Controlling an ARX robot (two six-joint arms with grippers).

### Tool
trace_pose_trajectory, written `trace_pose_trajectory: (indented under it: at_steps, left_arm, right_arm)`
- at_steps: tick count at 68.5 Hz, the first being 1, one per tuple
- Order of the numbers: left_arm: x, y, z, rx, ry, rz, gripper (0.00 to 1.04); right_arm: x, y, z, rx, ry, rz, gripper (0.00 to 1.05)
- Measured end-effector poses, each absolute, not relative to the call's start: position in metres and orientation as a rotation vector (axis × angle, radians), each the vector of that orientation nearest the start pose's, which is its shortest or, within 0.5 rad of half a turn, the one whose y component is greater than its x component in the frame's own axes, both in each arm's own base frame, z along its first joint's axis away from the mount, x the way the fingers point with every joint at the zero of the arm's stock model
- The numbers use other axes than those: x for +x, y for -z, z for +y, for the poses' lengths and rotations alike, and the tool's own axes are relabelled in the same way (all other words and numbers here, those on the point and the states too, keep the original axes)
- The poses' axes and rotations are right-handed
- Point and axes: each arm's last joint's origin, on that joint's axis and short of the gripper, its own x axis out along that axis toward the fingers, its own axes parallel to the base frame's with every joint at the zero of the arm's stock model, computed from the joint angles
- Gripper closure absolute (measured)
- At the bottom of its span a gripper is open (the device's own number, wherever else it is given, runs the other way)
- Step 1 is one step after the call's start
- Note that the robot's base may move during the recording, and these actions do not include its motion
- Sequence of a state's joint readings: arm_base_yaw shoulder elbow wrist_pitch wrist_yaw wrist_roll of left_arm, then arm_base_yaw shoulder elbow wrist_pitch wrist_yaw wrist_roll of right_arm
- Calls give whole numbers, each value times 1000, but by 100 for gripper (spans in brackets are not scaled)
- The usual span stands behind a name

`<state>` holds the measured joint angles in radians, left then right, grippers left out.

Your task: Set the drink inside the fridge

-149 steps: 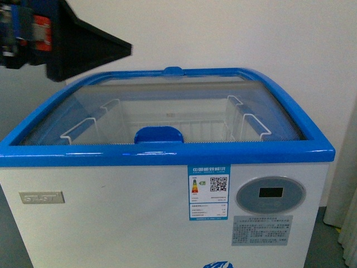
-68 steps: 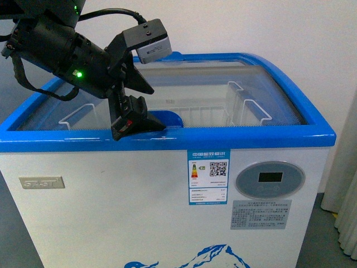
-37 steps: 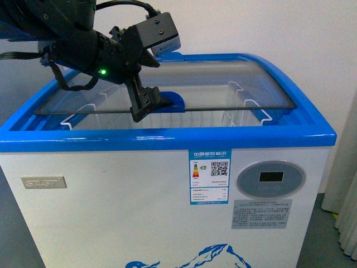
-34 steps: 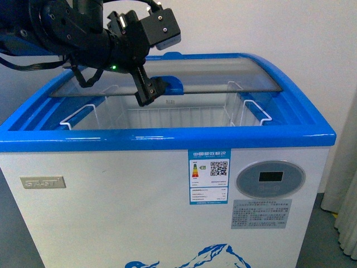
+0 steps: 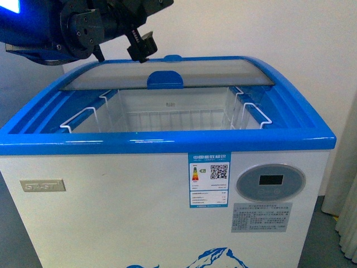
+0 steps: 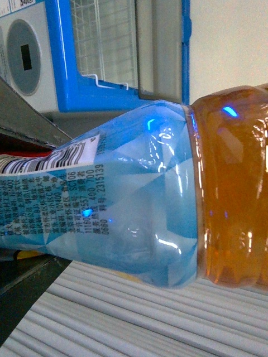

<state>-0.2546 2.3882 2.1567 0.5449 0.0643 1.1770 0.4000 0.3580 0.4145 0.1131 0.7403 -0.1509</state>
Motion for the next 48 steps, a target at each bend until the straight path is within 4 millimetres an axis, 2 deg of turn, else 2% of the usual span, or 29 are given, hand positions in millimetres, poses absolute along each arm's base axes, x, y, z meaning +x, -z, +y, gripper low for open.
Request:
trace_pose_trajectory:
  at_steps: [9, 16, 23, 26, 34, 40, 48]
  left_arm:
    - [529, -320, -138, 983, 113, -375, 8]
    - [511, -325, -128, 775, 202, -259, 8]
    - [478, -340, -108, 459, 288, -161, 8]
    - [467, -346, -101, 381, 296, -148, 8]
    - [421, -361, -77, 161, 342, -112, 8]
    - [390, -360, -67, 76, 376, -79, 8]
    - [339, -343, -58, 1, 439, -2, 8]
  right_arm:
    - [101, -285, 22, -57, 350, -117, 68]
    - [101, -285, 22, -57, 350, -117, 68]
    - [101, -285, 22, -57, 350, -117, 68]
    - [101, -285, 22, -57, 350, -117, 68]
    - [101, -285, 22, -57, 350, -117, 68]
    - [101, -285, 22, -57, 350, -117, 68]
    - [101, -285, 22, -57, 350, -117, 68]
